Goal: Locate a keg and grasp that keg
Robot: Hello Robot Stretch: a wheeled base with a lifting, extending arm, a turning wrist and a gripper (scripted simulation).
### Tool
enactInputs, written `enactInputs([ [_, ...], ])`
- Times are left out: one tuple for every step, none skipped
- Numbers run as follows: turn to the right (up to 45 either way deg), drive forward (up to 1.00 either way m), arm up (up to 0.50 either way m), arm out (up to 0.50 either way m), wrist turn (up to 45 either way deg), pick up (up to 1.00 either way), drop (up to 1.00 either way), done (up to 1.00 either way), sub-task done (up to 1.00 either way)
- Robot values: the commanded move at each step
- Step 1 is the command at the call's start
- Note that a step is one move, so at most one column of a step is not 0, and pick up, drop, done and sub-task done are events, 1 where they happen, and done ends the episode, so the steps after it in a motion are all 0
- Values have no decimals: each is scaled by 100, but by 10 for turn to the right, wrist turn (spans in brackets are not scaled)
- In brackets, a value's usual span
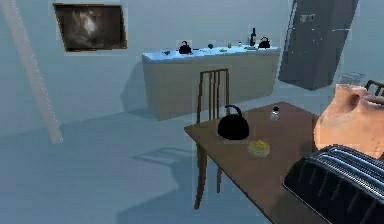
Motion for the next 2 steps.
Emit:
enactInputs([
  [450, 0, 0, 0, 0, 0, 0, 0, 0],
  [450, 0, 0, 0, 0, 0, 0, 0, 0],
])
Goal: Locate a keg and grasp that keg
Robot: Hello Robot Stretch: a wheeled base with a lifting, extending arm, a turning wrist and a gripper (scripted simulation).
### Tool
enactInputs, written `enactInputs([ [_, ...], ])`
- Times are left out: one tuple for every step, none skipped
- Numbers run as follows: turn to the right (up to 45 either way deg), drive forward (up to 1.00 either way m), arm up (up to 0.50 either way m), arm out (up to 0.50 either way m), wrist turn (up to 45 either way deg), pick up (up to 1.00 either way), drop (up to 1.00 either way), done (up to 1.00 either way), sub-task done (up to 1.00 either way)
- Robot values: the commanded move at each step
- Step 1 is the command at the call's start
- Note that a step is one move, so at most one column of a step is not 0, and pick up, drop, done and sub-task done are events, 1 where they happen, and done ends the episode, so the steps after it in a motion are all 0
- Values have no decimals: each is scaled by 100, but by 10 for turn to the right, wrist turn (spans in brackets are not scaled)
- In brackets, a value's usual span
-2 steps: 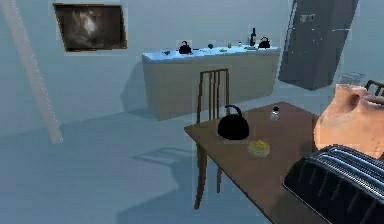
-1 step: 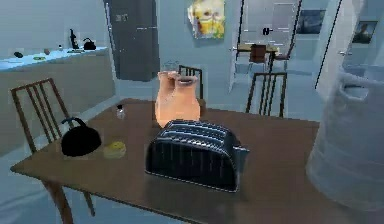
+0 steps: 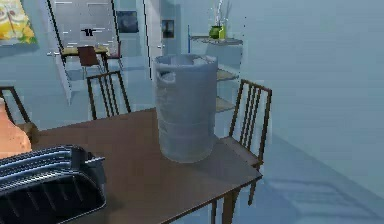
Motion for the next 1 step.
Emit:
enactInputs([
  [0, 30, 0, 0, 0, 0, 0, 0, 0],
])
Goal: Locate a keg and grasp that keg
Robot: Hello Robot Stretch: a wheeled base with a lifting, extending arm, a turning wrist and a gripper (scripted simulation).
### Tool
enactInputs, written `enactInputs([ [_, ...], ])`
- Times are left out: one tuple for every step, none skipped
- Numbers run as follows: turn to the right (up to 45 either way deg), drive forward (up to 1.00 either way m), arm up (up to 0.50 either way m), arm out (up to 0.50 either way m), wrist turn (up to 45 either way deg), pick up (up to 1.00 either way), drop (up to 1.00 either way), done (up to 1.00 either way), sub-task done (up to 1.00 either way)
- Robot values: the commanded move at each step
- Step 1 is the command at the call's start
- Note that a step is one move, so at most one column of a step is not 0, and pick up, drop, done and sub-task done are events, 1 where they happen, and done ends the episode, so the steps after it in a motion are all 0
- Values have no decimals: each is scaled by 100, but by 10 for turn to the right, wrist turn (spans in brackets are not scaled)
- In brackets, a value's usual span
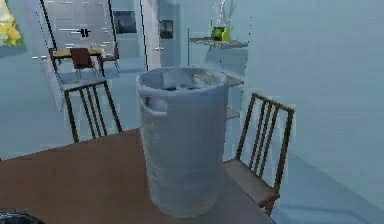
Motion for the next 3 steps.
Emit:
enactInputs([
  [-450, 0, 0, 0, 0, 0, 0, 0, 0],
  [-420, 0, 0, 0, 0, 0, 0, 0, 0],
  [0, 0, 50, 0, 0, 0, 0, 0, 0],
])
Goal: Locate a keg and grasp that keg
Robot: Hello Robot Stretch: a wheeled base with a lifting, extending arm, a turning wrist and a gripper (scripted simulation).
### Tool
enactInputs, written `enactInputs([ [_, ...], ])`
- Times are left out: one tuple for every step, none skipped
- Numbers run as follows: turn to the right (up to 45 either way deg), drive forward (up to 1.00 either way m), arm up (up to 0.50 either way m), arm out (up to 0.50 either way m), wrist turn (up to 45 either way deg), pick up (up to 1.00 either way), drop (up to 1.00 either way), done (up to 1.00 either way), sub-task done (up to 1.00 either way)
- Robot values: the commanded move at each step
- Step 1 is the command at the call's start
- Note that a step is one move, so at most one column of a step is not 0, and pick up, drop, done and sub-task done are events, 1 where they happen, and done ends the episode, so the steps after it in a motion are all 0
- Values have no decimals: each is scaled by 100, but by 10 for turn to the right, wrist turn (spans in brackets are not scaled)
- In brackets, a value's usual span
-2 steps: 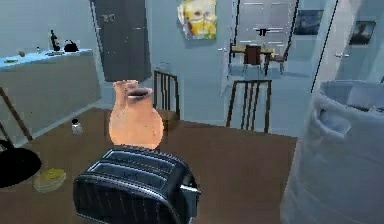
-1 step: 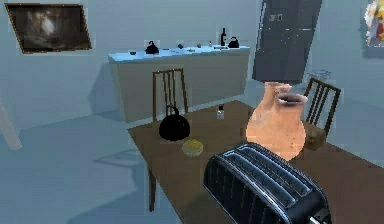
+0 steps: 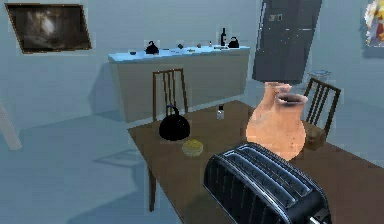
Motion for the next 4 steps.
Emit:
enactInputs([
  [0, 0, 38, 0, 0, 0, 0, 0, 0],
  [0, 0, 0, 22, 0, 0, 0, 0, 0],
  [0, 0, 0, 0, 450, 0, 0, 0, 0],
  [0, 0, 0, 0, 450, 0, 0, 0, 0],
])
